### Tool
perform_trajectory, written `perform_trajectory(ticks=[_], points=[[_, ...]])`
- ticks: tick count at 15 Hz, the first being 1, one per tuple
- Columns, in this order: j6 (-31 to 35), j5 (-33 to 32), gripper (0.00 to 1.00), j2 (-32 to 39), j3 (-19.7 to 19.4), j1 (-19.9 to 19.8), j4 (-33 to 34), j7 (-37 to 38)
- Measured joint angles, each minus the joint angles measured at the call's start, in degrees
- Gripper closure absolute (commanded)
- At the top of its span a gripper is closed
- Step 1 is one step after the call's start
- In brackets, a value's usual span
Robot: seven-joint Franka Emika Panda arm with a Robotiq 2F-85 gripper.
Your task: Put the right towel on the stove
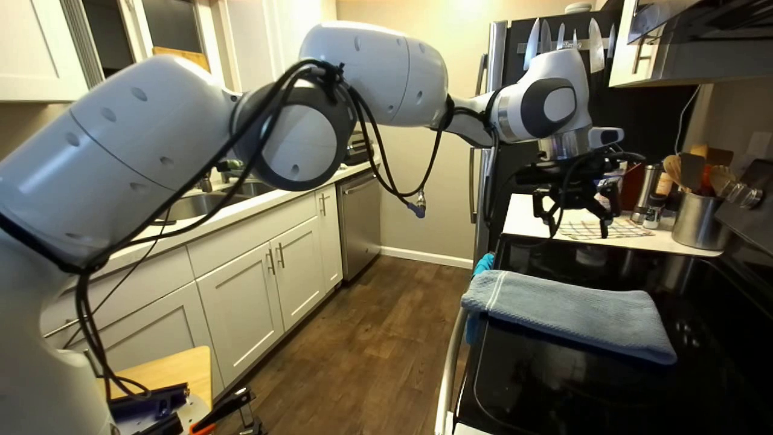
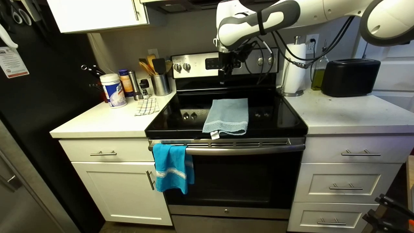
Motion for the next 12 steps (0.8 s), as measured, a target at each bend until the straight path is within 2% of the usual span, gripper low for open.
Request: perform_trajectory(ticks=[7, 12], points=[[-6.54, 0.28, 0.0, -0.92, 3.02, 4.59, -0.58, 4.3], [-8.87, 0.34, 0.0, -2.48, 4.54, 6.42, -3.82, 8.05]])
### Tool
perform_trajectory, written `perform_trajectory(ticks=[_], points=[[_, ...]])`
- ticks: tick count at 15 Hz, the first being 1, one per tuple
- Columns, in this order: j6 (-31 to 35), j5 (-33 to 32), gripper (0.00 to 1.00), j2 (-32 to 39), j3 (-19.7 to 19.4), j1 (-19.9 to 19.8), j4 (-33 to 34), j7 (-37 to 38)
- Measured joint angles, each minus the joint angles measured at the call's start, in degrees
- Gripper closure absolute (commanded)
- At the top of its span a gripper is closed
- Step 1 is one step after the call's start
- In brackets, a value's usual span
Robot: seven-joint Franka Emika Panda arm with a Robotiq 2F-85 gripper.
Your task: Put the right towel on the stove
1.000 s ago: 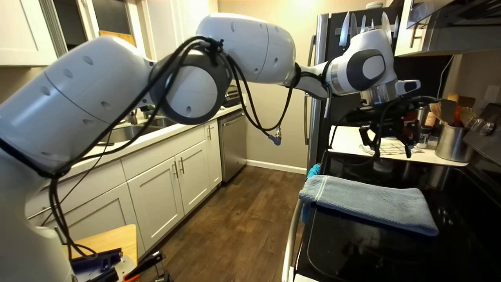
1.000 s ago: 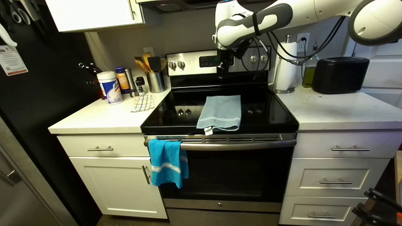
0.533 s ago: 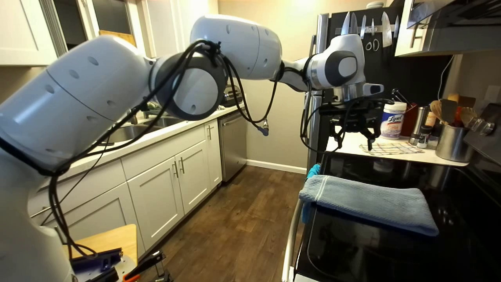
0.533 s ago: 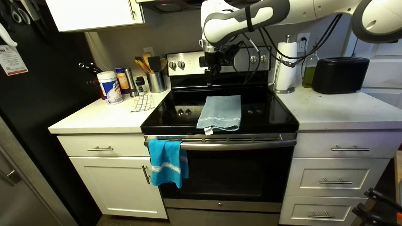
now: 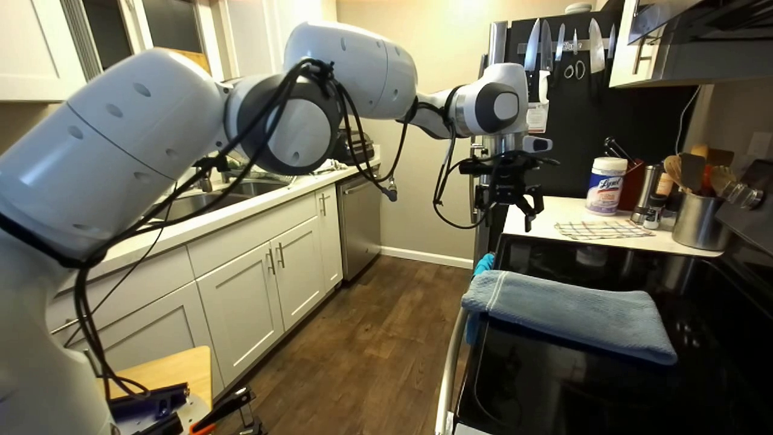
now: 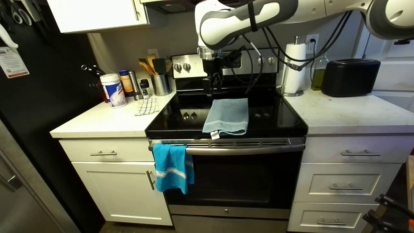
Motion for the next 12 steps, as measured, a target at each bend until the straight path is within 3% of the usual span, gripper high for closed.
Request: perform_trajectory(ticks=[12], points=[[-0.15, 0.0, 0.0, -0.72, 0.23, 0.12, -1.11, 0.48]])
